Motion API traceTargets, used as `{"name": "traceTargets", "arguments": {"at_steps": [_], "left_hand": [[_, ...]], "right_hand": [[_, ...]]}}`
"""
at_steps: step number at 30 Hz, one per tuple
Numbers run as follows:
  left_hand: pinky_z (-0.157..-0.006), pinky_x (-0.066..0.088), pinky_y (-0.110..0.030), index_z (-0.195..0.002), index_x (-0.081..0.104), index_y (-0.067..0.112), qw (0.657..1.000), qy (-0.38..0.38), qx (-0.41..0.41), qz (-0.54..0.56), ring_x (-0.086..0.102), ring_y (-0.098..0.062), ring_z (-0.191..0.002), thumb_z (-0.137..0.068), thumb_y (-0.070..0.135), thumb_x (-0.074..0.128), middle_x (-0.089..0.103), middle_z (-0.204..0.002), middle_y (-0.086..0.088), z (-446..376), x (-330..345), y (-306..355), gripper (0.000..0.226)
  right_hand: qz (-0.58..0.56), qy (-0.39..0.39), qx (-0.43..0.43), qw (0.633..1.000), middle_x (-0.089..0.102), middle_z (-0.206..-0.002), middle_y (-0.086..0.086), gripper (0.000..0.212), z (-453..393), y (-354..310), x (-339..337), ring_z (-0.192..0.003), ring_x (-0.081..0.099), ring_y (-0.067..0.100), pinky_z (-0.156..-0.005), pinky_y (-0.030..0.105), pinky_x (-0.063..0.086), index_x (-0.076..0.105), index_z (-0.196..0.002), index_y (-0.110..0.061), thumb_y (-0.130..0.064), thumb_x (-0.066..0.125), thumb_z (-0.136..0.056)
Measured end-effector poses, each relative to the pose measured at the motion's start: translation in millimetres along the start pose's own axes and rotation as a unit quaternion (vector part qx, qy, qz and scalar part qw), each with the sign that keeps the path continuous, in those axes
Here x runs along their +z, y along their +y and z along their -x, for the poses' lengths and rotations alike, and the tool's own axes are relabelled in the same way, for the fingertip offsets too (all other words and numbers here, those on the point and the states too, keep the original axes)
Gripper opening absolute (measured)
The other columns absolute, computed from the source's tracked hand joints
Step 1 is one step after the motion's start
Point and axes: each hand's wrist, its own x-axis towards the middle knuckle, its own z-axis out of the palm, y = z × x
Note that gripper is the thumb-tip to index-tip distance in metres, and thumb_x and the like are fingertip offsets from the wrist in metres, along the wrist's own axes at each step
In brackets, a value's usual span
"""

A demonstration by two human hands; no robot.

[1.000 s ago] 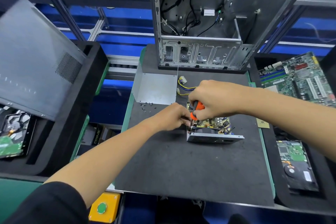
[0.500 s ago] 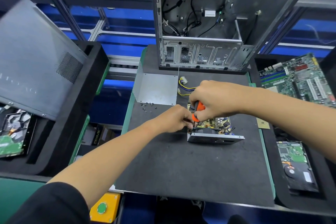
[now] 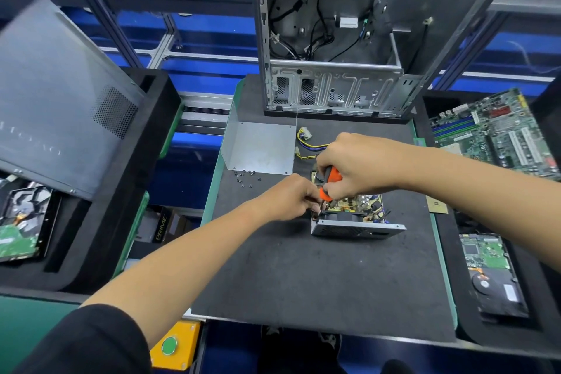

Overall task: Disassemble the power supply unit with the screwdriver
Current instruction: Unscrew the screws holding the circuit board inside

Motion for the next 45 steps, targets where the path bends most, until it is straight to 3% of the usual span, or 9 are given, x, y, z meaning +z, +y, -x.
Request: {"name": "traceTargets", "arguments": {"at_steps": [5,10,16,20,23,27,36,40,45], "left_hand": [[-0.073,0.050,-0.030,-0.082,0.075,0.006,0.999,0.000,0.004,-0.031,0.064,-0.017,-0.077,-0.080,-0.003,0.065,0.073,-0.084,-0.006,-2,1,-1,0.013],[-0.062,0.037,-0.004,-0.079,0.075,0.007,0.998,0.009,0.023,-0.061,0.053,-0.002,-0.070,-0.079,-0.001,0.066,0.073,-0.078,-0.005,-3,0,2,0.013],[-0.055,0.033,-0.004,-0.072,0.073,0.009,0.998,-0.008,0.003,-0.057,0.051,0.001,-0.061,-0.078,0.008,0.074,0.069,-0.070,-0.002,-4,-6,3,0.007],[-0.063,0.035,-0.017,-0.080,0.075,0.008,0.997,-0.002,0.004,-0.073,0.058,-0.016,-0.076,-0.081,0.013,0.072,0.072,-0.080,-0.005,1,-8,5,0.006],[-0.058,0.029,-0.023,-0.071,0.071,0.006,0.995,0.018,0.021,-0.092,0.054,-0.025,-0.068,-0.081,0.012,0.066,0.067,-0.071,-0.010,9,-6,11,0.012],[-0.061,0.037,-0.032,-0.073,0.061,0.002,0.992,0.010,0.021,-0.123,0.053,-0.026,-0.068,-0.081,0.011,0.060,0.066,-0.075,-0.015,9,-4,19,0.012],[-0.056,0.028,-0.024,-0.084,0.074,0.004,0.992,0.031,-0.014,-0.123,0.041,-0.017,-0.054,-0.085,0.017,0.062,0.069,-0.072,-0.015,13,0,21,0.018],[-0.071,0.045,-0.031,-0.094,0.075,0.007,0.989,0.013,-0.021,-0.143,0.060,-0.023,-0.075,-0.088,0.020,0.060,0.074,-0.089,-0.012,13,1,19,0.021],[-0.084,0.048,-0.029,-0.095,0.074,0.009,0.989,-0.019,-0.036,-0.141,0.064,-0.021,-0.090,-0.085,0.009,0.057,0.074,-0.098,-0.004,22,12,7,0.020]], "right_hand": [[0.019,-0.064,0.051,0.996,0.046,-0.072,-0.002,0.033,0,1,-2,-0.074,0.055,0.026,-0.049,0.027,0.032,0.064,-0.090,-0.016,-0.047,0.058,-0.084],[0.063,-0.130,0.069,0.987,0.066,-0.072,0.012,0.053,-5,4,-8,-0.060,0.054,0.022,-0.048,0.028,0.039,0.065,-0.077,-0.007,-0.050,0.042,-0.095],[0.099,-0.137,-0.028,0.985,0.064,-0.079,0.007,0.022,-9,-6,-13,-0.061,0.046,0.010,-0.050,0.029,0.032,0.060,-0.083,-0.010,-0.032,0.060,-0.088],[0.115,-0.138,-0.088,0.980,0.063,-0.084,0.001,0.009,-11,-12,-17,-0.075,0.052,0.021,-0.057,0.029,0.035,0.056,-0.082,-0.019,-0.013,0.062,-0.079],[0.105,-0.138,-0.107,0.979,0.063,-0.090,0.002,0.007,-11,-11,-17,-0.081,0.056,0.021,-0.054,0.026,0.034,0.059,-0.082,-0.019,-0.014,0.062,-0.079],[0.005,-0.126,-0.033,0.991,0.061,-0.093,-0.002,0.026,-6,-10,-13,-0.087,0.056,0.020,-0.072,0.033,0.046,0.061,-0.088,-0.018,-0.044,0.060,-0.088],[0.035,-0.012,0.206,0.978,0.041,-0.082,0.006,0.035,0,-16,-9,-0.077,0.045,0.028,-0.063,0.033,0.037,0.041,-0.083,-0.018,-0.051,0.043,-0.094],[0.055,-0.052,0.126,0.989,0.046,-0.078,0.005,0.039,3,-17,-12,-0.066,0.046,0.023,-0.052,0.030,0.030,0.045,-0.073,-0.015,-0.046,0.050,-0.095],[0.027,-0.057,-0.024,0.998,0.061,-0.102,0.005,0.024,2,-16,-12,-0.097,0.054,0.023,-0.075,0.031,0.041,0.061,-0.100,-0.012,-0.029,0.070,-0.085]]}}
